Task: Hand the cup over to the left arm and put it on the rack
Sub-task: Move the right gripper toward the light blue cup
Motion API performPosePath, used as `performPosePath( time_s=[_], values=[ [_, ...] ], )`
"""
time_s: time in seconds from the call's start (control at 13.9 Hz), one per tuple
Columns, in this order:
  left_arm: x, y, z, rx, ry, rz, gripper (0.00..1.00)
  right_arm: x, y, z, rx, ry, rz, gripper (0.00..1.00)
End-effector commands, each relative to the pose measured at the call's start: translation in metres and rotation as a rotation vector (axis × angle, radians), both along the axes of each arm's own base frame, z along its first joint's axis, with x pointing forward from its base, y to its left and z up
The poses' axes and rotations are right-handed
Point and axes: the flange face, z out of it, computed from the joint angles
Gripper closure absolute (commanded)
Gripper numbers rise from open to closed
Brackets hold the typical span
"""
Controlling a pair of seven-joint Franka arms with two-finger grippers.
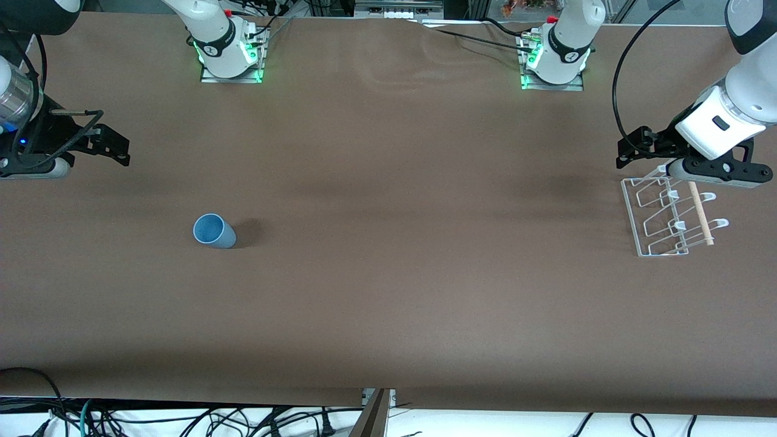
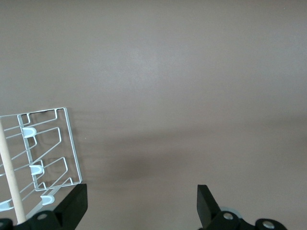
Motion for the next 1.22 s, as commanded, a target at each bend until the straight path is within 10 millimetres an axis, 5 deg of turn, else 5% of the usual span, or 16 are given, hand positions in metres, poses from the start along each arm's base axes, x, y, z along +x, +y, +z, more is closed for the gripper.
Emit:
performPosePath(
  time_s=[0.0,0.57,0.86,1.15],
  values=[
    [0.004,0.000,0.004,0.025,-0.009,0.003,0.00,0.001,0.002,0.008,-0.011,0.000,0.011,0.00],
    [0.004,-0.001,0.004,0.024,-0.009,0.000,0.00,0.007,0.002,-0.001,-0.010,0.008,0.013,0.00],
    [0.004,-0.002,0.004,0.024,-0.009,-0.001,0.00,0.025,-0.003,-0.042,-0.024,0.062,0.008,0.00],
    [0.004,-0.002,0.003,0.025,-0.007,-0.001,0.00,0.057,-0.001,-0.114,-0.011,0.112,0.015,0.00]
  ],
)
